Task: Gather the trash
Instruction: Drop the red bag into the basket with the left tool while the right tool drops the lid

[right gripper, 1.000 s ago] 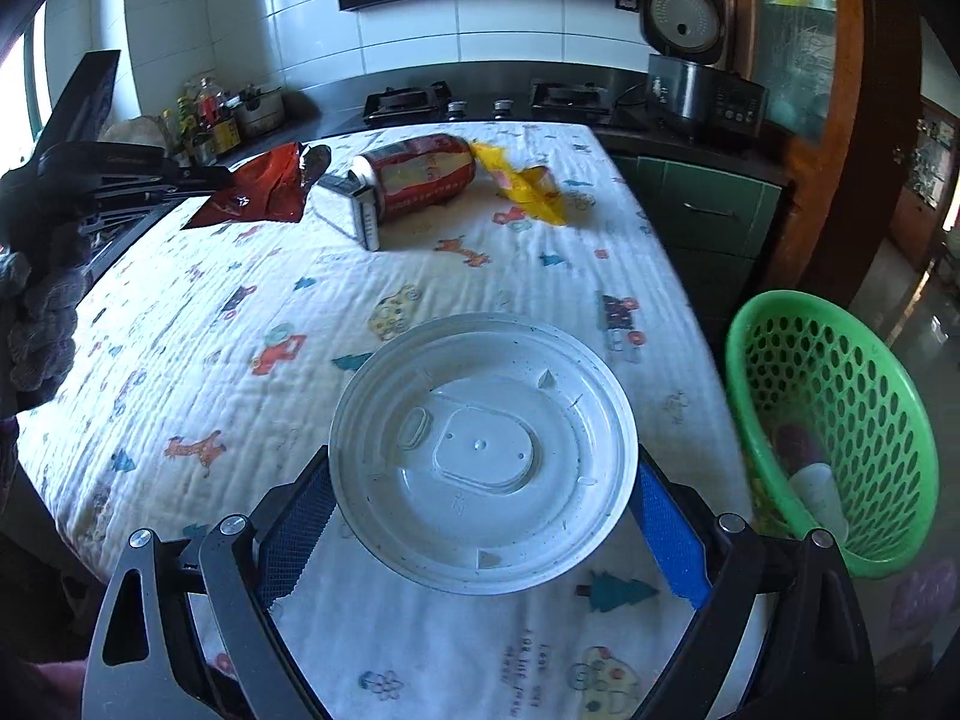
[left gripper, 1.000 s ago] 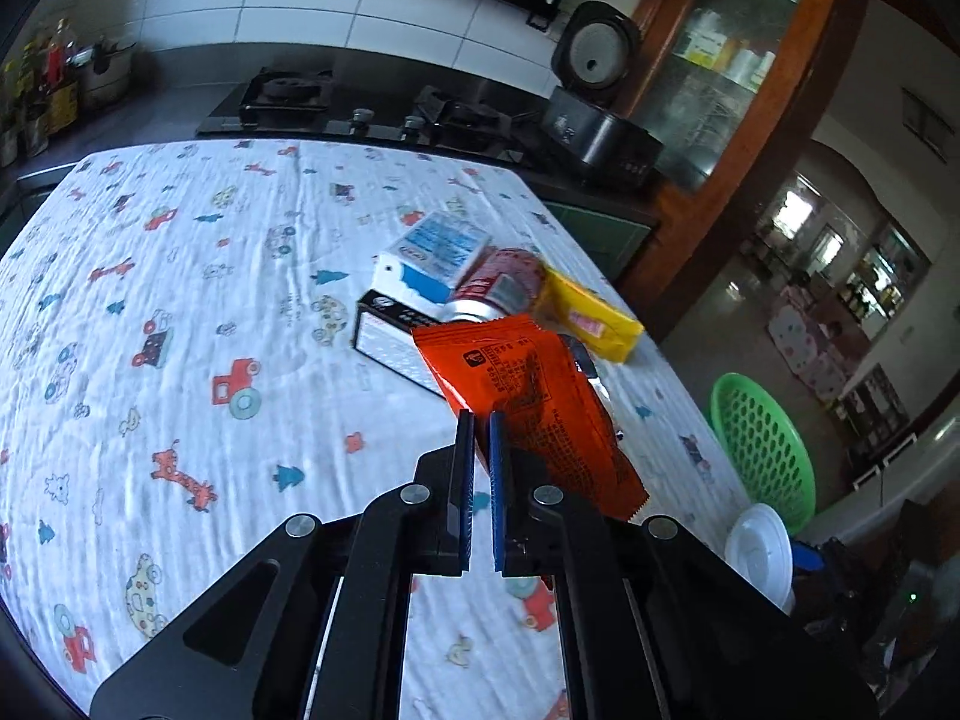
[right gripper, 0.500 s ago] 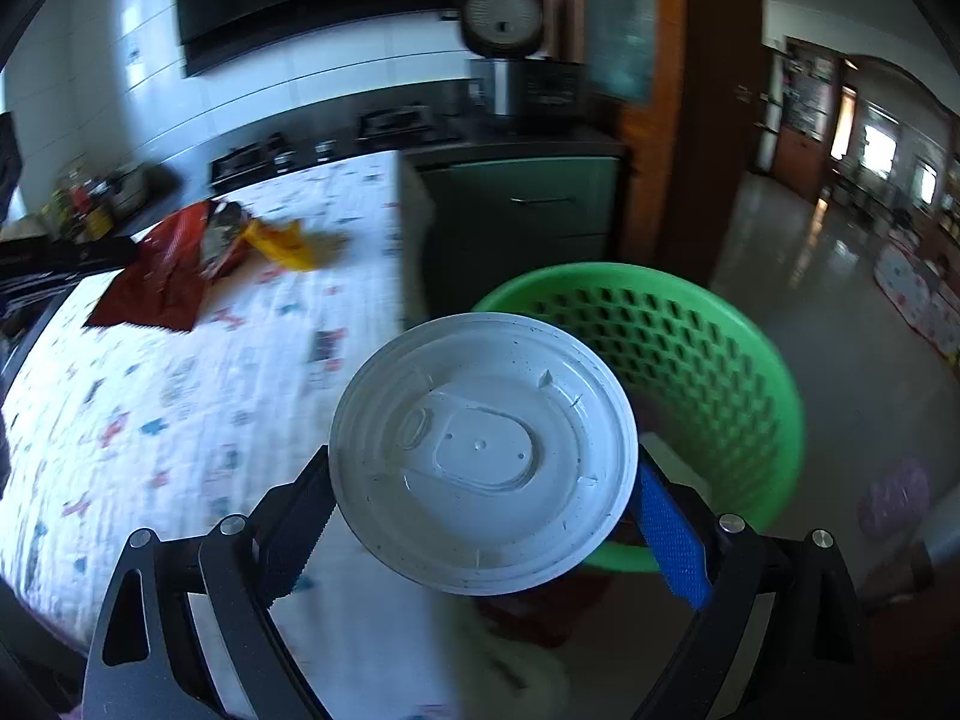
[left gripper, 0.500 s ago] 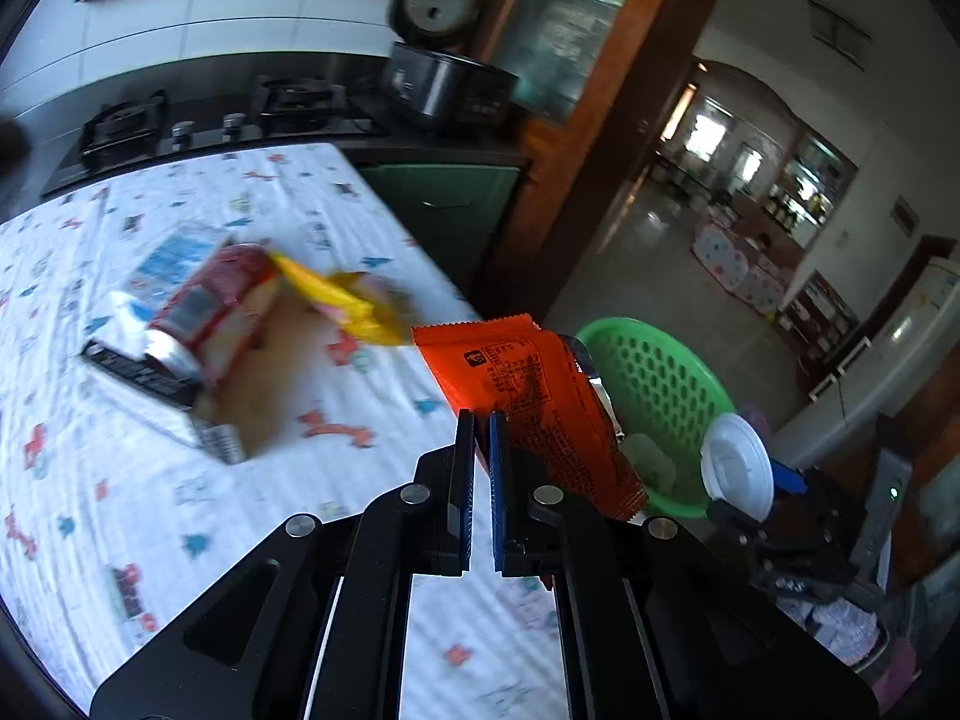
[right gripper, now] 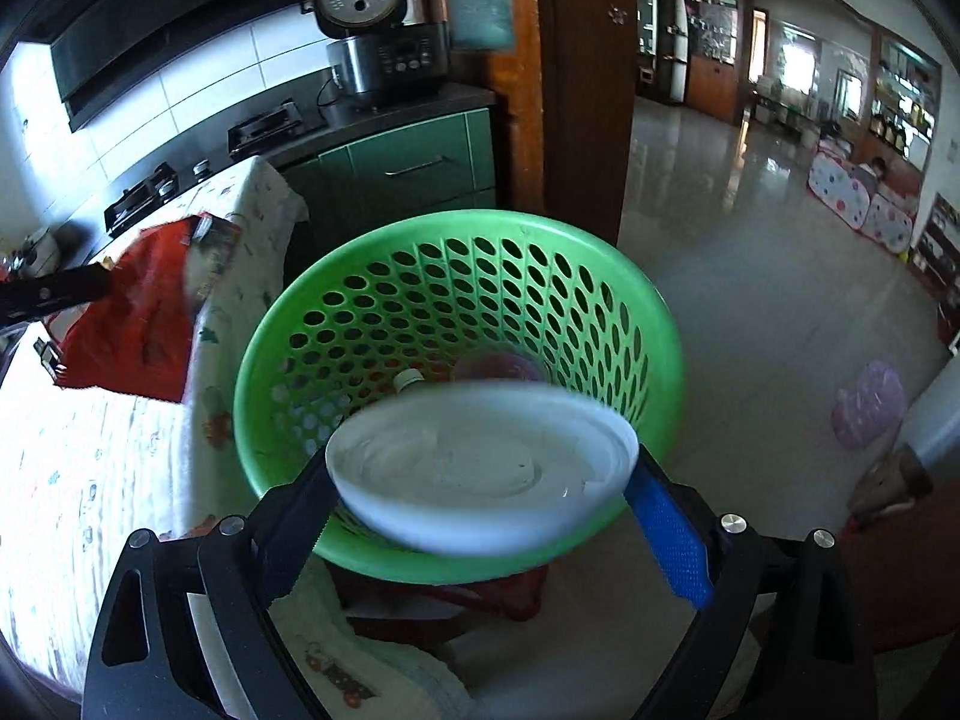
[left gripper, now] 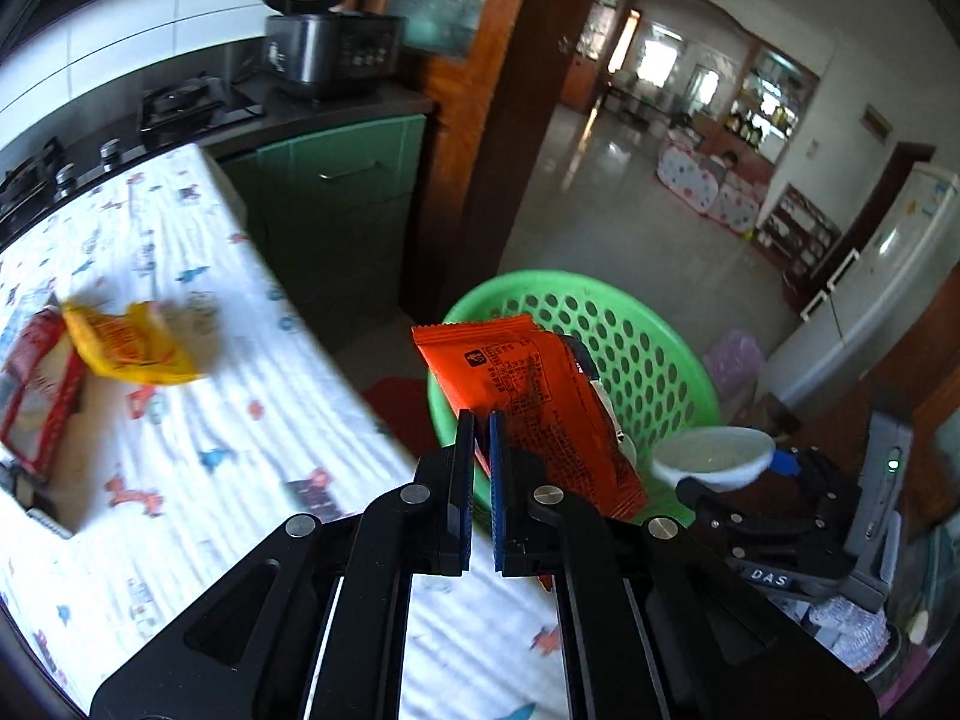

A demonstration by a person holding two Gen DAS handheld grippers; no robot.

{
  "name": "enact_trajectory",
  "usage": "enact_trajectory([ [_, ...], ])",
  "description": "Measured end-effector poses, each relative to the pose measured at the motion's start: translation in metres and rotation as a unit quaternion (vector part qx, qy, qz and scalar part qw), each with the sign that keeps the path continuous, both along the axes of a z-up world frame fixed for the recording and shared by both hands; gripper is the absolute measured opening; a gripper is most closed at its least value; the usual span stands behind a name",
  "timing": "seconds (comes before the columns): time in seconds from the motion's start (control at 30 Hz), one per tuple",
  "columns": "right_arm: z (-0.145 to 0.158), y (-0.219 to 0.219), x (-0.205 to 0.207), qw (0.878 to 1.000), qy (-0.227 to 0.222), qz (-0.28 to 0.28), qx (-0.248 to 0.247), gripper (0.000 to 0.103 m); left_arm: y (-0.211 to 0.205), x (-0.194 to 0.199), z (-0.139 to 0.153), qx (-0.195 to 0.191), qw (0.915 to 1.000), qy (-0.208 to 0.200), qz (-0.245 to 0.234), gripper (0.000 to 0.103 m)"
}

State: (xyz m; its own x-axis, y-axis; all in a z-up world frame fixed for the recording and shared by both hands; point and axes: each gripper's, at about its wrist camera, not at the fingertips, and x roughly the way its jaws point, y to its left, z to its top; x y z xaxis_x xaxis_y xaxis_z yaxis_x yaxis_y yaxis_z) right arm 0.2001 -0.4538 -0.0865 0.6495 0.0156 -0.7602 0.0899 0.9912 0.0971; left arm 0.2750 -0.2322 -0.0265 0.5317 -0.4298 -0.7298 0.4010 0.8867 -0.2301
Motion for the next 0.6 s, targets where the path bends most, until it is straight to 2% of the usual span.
enact_trajectory([
  [0.23,-0.002,-0.007,-0.003,1.000,-0.005,-0.005,0.013,0.091,-0.029,0.013,-0.012,0.013,0.9998,0.009,-0.010,0.004],
  [0.6,0.016,0.003,-0.019,0.999,-0.031,0.003,-0.010,0.091,-0.039,0.013,-0.025,0.012,0.9995,0.024,-0.018,0.008],
])
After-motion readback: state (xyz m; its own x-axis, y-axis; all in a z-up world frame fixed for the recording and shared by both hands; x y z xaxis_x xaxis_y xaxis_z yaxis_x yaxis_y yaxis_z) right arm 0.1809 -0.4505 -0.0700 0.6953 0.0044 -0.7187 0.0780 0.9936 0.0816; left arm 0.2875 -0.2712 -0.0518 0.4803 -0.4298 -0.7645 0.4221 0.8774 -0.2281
